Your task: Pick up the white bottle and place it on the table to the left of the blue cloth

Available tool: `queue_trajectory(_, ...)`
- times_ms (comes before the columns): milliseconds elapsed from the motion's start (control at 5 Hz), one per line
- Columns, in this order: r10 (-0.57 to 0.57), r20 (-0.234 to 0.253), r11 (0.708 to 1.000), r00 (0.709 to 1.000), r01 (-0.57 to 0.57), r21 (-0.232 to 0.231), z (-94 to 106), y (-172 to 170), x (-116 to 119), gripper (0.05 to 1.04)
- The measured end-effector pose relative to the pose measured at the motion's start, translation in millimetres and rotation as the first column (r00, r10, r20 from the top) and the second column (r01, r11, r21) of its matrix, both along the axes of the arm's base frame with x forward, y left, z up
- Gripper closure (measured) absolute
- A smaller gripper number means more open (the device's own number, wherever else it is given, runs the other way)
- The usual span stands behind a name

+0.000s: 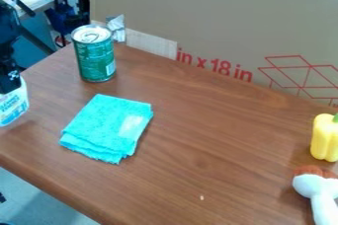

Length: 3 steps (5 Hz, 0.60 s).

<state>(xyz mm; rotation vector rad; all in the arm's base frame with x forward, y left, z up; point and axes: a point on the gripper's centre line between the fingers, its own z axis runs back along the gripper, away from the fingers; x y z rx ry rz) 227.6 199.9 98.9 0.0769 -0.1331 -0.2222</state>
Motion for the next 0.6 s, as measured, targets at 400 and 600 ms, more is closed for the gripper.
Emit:
queue_trajectory(400, 0.06, 0.082, 0.995, 0.995, -0.053, -0.087, -17.5, 5.5, 15.0, 0.397)
queue_trajectory(600, 0.123, 0.155, 0.981, 0.98, -0.097, -0.168, -16.5, 2.3, 13.8, 0.11)
